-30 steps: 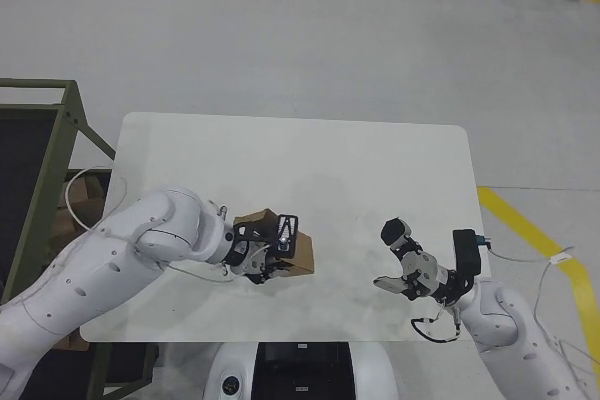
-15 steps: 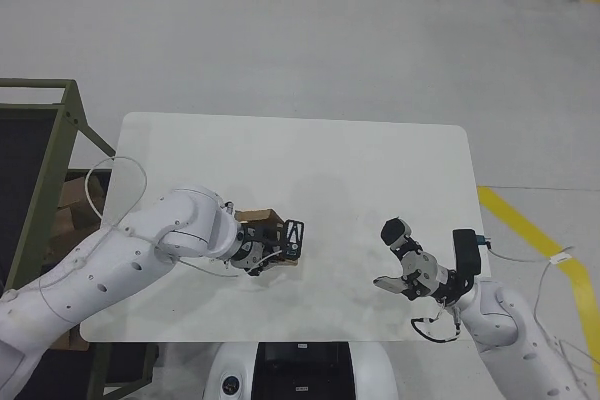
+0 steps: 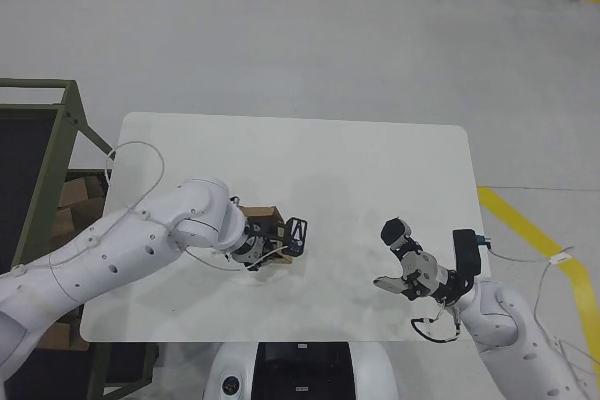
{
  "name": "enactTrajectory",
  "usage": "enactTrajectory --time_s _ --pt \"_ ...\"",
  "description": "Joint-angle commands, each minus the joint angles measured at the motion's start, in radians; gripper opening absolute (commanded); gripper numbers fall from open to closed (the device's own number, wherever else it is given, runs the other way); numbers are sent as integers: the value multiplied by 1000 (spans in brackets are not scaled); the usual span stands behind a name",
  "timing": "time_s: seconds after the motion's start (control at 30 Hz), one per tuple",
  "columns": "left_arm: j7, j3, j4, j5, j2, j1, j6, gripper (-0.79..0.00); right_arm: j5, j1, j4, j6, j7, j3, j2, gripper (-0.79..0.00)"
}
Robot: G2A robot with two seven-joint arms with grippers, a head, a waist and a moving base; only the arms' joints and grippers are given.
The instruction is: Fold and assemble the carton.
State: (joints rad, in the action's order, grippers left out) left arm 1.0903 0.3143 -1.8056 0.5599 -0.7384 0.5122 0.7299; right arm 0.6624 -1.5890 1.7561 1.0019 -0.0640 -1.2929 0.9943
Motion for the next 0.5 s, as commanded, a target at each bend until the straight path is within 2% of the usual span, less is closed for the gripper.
enactTrajectory --time_s 0.0,0.27,0.47 --pt "1 -30 6 -1 -6 -21 -1 -785 0 0 0 0 0 0 0 0" --pt "-8 -118 32 10 -33 -84 8 -785 0 0 0 0 0 0 0 0" --pt "-4 -144 47 0 -48 -106 4 -785 0 0 0 0 0 0 0 0"
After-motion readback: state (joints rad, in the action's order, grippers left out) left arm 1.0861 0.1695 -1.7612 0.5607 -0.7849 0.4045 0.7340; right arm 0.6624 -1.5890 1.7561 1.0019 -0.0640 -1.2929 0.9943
